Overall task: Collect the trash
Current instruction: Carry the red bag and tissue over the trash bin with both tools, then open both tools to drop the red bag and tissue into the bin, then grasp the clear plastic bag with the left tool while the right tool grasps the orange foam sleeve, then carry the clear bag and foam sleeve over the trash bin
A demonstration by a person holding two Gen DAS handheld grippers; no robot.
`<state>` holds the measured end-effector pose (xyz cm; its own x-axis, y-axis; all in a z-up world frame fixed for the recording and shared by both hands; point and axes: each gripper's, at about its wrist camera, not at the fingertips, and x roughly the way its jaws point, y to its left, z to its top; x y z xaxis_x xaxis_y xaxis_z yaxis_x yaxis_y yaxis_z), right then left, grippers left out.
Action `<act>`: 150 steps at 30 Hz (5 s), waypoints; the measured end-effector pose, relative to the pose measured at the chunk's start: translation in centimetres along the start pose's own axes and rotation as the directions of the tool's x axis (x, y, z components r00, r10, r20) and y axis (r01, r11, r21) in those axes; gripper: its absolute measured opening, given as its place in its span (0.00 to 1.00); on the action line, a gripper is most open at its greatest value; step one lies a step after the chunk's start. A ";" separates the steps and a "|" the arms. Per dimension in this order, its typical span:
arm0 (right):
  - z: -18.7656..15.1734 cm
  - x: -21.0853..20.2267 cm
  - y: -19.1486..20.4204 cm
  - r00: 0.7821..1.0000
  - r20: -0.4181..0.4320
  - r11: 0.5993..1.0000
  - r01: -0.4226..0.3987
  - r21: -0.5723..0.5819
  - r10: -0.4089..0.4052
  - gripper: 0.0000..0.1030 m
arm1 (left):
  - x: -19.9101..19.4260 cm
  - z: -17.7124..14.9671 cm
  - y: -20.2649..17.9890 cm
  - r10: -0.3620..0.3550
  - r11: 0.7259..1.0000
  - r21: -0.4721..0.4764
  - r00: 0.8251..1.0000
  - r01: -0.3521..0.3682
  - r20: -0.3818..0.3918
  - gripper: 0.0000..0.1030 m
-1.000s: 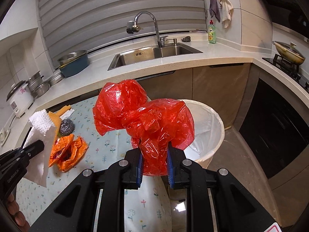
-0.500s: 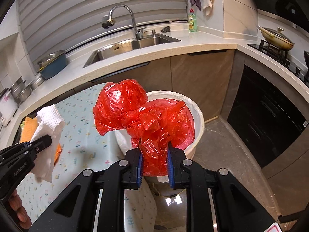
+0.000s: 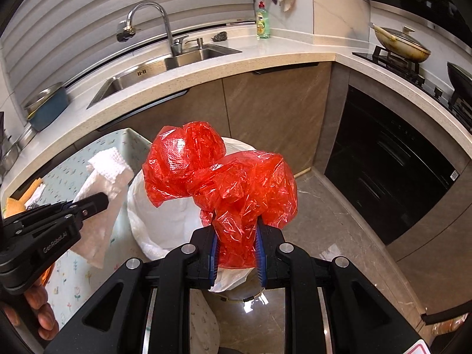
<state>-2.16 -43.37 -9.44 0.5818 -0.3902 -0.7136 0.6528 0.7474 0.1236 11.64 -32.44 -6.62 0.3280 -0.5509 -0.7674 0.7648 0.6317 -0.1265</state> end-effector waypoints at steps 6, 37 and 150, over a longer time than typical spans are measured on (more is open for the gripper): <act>0.6 1.2 0.5 1.000 -0.005 1.000 0.012 -0.005 -0.012 0.19 | 1.5 0.8 0.5 -0.009 1.000 -0.013 1.000 0.009 0.008 0.37; 0.2 -2.4 9.5 0.989 0.053 0.986 -0.136 -0.096 0.141 0.60 | -7.8 -3.0 8.2 0.227 0.961 -0.183 0.969 -0.207 0.096 0.57; -4.8 -7.9 30.2 0.920 0.001 0.884 -0.376 -0.278 0.391 0.09 | -21.2 -10.9 23.3 0.334 0.880 -0.386 0.938 -0.277 0.089 0.04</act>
<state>10.63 -15.11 -3.42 0.7912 -0.0673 -0.6079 0.2240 0.9568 0.1856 16.53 -0.11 -0.16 0.6127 -0.3542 -0.7065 0.3685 0.9189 -0.1411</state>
